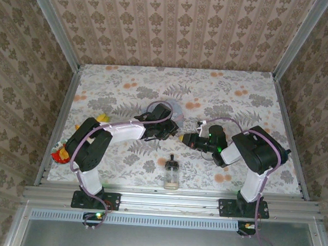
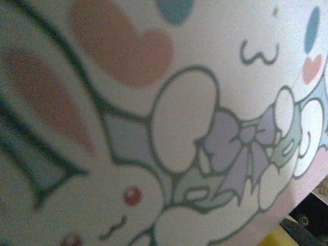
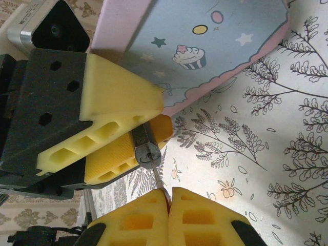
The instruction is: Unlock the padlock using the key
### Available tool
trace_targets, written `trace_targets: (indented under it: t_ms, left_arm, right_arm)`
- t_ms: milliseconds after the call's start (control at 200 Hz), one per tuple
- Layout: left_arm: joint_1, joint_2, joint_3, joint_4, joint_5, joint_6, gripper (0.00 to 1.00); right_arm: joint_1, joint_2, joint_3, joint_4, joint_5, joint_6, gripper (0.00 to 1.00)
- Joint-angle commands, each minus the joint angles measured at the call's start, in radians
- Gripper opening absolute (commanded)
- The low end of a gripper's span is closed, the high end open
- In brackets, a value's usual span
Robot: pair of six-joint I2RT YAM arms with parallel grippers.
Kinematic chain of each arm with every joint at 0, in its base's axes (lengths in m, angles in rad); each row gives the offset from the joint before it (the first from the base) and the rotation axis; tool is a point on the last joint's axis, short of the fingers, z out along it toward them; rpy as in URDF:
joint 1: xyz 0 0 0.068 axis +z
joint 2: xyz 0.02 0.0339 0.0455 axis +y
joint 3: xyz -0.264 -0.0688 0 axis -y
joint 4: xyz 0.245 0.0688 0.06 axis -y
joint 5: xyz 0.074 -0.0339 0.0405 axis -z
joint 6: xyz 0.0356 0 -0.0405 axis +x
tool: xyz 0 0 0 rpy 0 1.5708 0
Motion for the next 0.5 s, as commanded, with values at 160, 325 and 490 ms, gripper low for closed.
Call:
trace_targets:
  t_ms: [160,325,490]
  left_arm:
    - [-0.034,-0.046,0.028,-0.005,0.159,0.035,0.16]
    - [-0.040,-0.040,0.030,0.000,0.163,0.033,0.16]
    - [-0.044,-0.034,0.027,0.022,0.181,0.009,0.16]
  right_arm:
    - [-0.005,0.013,0.043,-0.022,0.099,0.115,0.00]
    - [-0.004,-0.006,0.043,-0.054,0.139,0.147,0.00]
    - [0.014,-0.027,0.057,-0.091,0.158,0.122,0.00]
